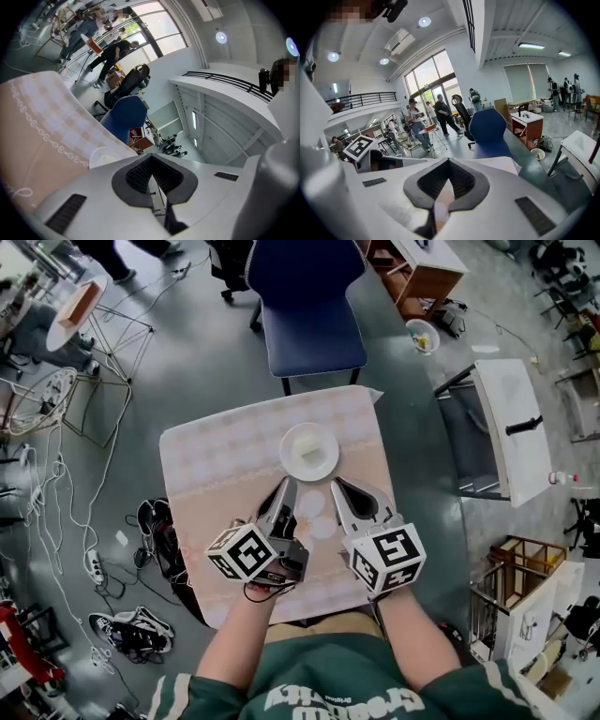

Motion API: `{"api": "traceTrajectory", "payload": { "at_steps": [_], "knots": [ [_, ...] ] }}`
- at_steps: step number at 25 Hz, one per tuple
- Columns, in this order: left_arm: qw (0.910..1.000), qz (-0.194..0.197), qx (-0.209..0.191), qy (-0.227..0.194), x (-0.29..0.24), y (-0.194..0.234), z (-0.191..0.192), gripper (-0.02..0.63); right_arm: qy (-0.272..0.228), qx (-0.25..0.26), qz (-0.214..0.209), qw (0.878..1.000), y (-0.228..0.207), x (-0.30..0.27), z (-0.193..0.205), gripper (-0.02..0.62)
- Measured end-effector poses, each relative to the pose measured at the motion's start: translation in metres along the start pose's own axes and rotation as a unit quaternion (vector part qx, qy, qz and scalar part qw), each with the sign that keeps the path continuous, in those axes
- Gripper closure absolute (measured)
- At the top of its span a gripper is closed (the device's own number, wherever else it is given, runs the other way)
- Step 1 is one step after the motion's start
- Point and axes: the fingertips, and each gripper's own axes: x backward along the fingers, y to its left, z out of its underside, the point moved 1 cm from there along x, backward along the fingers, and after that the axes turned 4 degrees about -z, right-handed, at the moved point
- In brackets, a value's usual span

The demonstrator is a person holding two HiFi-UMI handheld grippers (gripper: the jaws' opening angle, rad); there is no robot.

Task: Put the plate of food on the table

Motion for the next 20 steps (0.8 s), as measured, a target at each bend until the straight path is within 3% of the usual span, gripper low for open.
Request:
{"api": "traceTrajectory", "payload": {
  "at_steps": [5,9,16,20],
  "knots": [
    [0.9967,0.031,-0.075,0.002,0.036,-0.04,-0.015,0.598,-0.021,0.016,-0.006,1.0,0.033,0.024,-0.019,0.581],
    [0.9877,0.058,-0.145,0.004,0.065,-0.074,-0.023,0.598,-0.04,0.031,-0.004,0.999,0.058,0.047,-0.033,0.581],
    [0.9616,0.096,-0.257,0.005,0.114,-0.121,-0.033,0.598,-0.07,0.057,-0.008,0.996,0.104,0.081,-0.058,0.581],
    [0.9388,0.107,-0.328,0.001,0.143,-0.145,-0.038,0.598,-0.08,0.073,-0.011,0.994,0.13,0.097,-0.066,0.581]
  ]
}}
